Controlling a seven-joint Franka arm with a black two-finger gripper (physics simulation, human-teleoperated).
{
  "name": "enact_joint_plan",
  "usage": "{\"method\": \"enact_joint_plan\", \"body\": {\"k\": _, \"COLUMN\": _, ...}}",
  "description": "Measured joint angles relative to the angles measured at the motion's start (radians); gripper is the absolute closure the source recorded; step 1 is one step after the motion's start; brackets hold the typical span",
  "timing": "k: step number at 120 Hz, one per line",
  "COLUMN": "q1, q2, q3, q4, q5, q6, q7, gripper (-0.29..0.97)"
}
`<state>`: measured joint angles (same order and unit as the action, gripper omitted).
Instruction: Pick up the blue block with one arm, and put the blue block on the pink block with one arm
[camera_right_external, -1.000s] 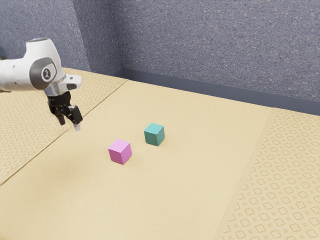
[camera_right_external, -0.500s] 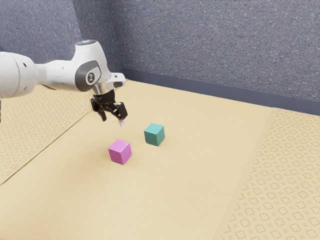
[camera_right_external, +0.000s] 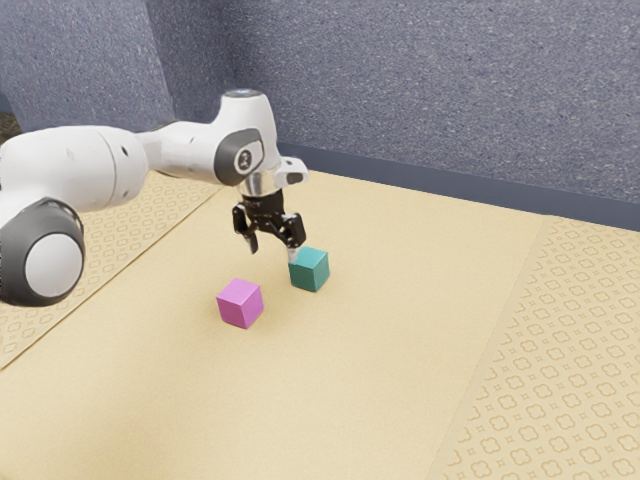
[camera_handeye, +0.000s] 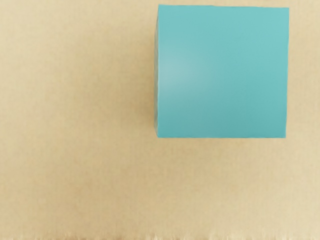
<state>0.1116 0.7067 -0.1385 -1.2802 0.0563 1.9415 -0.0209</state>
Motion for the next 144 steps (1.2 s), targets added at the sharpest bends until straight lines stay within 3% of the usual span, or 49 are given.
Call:
{"method": "enact_joint_plan", "body": {"k": 86, "q1": -0.060, "q2": 0.148, "q3": 0.039, "q4": 0.206, "q5": -0.001, "q6": -0.017, "q7": 0.049, "gripper": 0.00}}
{"method": "enact_joint_plan", "body": {"k": 144, "q1": -0.101, "q2": 0.227, "q3": 0.072, "q4": 0.313, "q5": -0.024, "q6": -0.014, "q7": -0.035, "gripper": 0.00}}
